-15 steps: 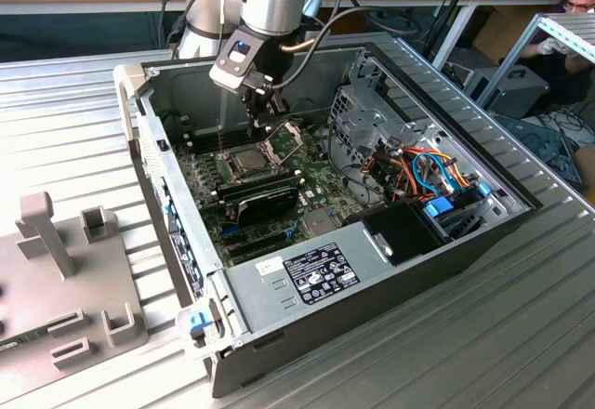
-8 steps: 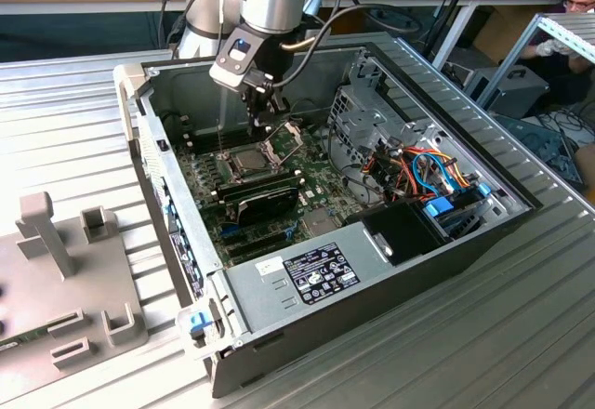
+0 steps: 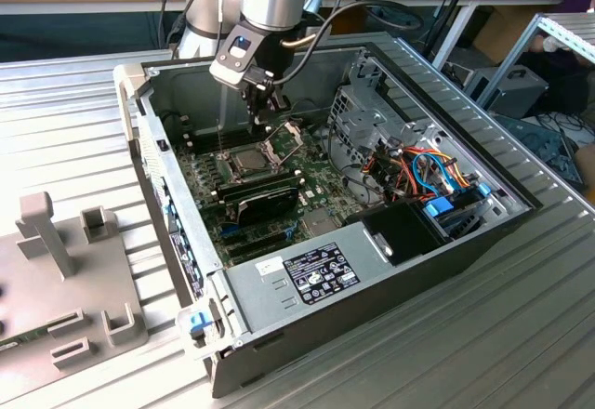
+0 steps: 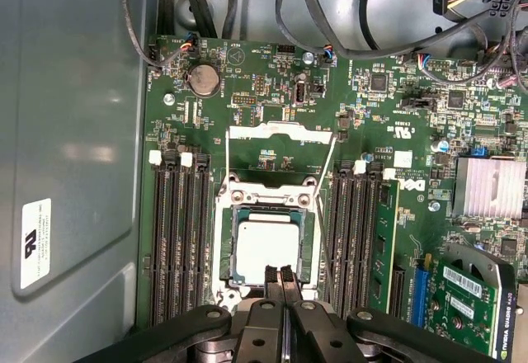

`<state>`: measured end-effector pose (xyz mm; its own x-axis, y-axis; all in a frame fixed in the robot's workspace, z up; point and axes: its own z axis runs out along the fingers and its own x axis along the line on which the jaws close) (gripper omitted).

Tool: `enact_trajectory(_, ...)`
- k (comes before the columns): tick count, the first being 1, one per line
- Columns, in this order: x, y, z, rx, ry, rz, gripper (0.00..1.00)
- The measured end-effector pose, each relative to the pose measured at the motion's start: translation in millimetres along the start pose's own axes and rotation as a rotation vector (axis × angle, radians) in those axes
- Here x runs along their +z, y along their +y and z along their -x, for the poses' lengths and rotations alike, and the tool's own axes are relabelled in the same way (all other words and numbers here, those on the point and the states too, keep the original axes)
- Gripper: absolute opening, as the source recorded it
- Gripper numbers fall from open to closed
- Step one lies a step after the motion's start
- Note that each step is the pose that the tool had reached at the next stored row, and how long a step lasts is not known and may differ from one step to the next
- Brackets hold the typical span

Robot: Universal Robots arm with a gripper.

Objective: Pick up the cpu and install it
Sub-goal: 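Close the cpu cover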

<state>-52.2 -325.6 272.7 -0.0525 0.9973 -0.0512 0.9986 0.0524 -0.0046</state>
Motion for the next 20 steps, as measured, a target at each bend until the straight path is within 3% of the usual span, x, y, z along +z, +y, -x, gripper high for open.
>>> enact_trajectory(9, -0.6, 0.0, 0.1, 0.0, -0.0003, -0.0002, 0.11)
enact_trajectory(20, -8.9, 0.0, 0.4, 0.0, 0.0, 0.0, 0.11)
